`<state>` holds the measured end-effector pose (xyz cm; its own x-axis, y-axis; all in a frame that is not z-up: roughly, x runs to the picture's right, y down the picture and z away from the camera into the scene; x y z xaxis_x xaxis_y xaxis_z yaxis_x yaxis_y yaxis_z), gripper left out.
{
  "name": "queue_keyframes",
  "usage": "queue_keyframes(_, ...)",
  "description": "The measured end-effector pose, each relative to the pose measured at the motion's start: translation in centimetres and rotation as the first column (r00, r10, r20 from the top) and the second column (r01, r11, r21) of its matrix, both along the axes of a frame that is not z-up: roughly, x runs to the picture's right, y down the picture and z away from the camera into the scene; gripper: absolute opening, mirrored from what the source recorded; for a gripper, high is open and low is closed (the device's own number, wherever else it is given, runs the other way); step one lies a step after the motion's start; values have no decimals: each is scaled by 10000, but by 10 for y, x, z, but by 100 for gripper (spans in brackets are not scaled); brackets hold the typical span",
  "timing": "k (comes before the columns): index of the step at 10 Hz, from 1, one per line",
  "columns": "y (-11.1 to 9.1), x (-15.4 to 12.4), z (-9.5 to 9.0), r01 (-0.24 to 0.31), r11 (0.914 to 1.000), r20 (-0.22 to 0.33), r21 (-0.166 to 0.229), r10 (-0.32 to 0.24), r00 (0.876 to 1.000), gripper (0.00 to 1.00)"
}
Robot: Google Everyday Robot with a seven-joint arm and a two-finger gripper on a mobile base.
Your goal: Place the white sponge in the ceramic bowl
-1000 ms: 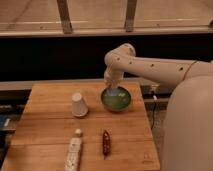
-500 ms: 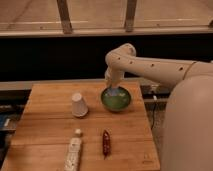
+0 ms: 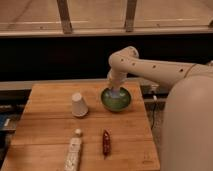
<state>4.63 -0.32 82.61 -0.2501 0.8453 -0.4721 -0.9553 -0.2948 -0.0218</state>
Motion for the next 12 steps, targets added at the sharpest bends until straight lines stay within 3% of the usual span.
queue_keyframes(2, 7, 4, 9, -318, 9994, 211, -104, 321, 9993, 4)
queue_keyframes(3, 9, 5, 12, -538, 9986, 531, -3, 538, 9971, 13)
queue_keyframes(5, 12, -1, 8, -432, 9987, 1008, 252, 405, 9941, 29)
queue_keyframes(12, 13, -2, 8, -412, 9989, 1008, 237, 386, 9942, 29)
